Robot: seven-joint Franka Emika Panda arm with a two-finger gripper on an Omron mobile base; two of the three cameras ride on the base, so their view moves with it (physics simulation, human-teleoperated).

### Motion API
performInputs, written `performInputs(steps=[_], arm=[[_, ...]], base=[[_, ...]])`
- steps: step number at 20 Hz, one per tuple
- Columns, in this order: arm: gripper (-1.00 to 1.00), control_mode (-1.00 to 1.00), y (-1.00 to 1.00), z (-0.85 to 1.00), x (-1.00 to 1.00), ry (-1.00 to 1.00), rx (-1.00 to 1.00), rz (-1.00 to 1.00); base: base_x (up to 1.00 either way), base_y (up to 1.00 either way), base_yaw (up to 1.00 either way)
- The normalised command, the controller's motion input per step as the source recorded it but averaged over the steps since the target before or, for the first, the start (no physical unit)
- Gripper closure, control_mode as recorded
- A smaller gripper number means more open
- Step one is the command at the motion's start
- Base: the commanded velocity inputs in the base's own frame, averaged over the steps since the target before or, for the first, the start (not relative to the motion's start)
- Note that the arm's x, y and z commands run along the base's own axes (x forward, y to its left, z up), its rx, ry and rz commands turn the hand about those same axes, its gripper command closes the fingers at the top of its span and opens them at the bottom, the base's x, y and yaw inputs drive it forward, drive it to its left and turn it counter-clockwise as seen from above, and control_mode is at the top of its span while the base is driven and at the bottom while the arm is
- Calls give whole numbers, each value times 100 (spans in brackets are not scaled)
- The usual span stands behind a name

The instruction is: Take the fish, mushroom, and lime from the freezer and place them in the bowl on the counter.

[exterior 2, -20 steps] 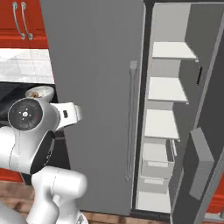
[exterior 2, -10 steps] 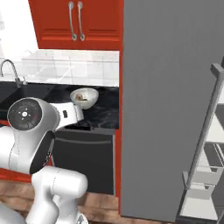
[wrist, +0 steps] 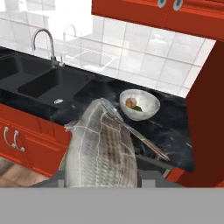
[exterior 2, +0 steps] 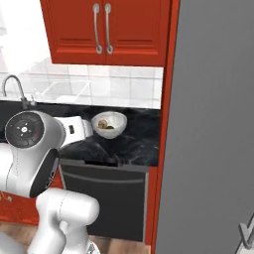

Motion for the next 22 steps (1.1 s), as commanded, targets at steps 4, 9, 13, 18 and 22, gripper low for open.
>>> performInputs(steps=[4, 9, 13, 18, 22], arm=[[100, 100, 0, 0, 0, 0, 0, 0], [100, 100, 0, 0, 0, 0, 0, 0], [100, 100, 0, 0, 0, 0, 0, 0], [100, 100, 0, 0, 0, 0, 0, 0], [100, 100, 0, 0, 0, 0, 0, 0]], base=[[67, -1, -4], [69, 32, -9], [55, 52, -8], [53, 53, -12], [58, 19, -12]])
